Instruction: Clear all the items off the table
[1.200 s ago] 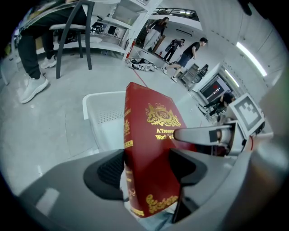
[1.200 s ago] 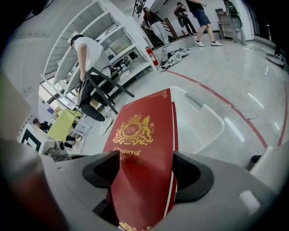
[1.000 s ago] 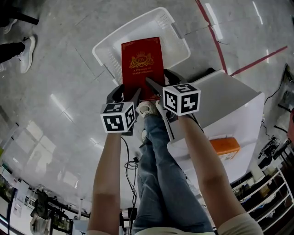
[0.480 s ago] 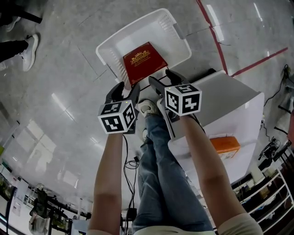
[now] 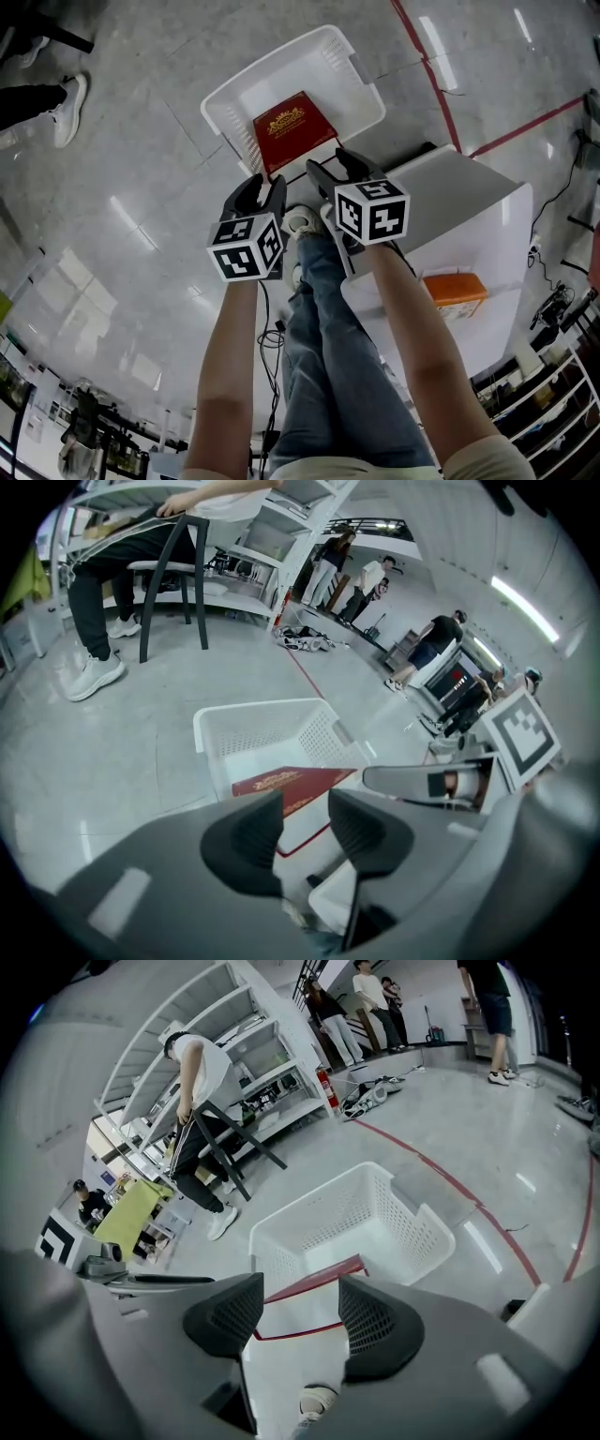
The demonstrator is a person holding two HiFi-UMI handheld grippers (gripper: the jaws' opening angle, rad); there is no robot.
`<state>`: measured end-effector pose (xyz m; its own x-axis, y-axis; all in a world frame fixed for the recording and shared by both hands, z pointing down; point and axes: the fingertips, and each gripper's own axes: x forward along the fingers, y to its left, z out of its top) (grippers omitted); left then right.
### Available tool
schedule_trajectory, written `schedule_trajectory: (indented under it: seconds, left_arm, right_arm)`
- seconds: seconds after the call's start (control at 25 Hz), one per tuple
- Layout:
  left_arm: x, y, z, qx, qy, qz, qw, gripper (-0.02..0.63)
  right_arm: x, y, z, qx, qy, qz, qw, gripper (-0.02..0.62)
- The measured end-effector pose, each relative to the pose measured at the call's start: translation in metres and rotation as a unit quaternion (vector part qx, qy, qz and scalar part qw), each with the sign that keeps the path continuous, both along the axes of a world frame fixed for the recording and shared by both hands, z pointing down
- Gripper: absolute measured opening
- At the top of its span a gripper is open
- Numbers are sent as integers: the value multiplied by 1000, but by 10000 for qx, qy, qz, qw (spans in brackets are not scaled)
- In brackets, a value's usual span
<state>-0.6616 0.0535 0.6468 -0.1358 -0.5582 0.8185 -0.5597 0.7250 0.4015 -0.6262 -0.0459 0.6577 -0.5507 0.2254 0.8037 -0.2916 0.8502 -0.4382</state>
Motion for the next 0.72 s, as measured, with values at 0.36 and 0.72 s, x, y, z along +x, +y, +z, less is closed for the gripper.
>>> schedule_trajectory:
  seconds: [0.36, 0.72]
  left_arm:
    - [1, -7, -30, 160, -125, -88, 9998, 75]
    - [7, -14, -67, 256, -239, -69, 9994, 28]
  right_arm:
    - [4, -13, -35, 317, -212, 397, 9985, 99]
    - [10, -23, -72, 470, -364, 739, 9955, 23]
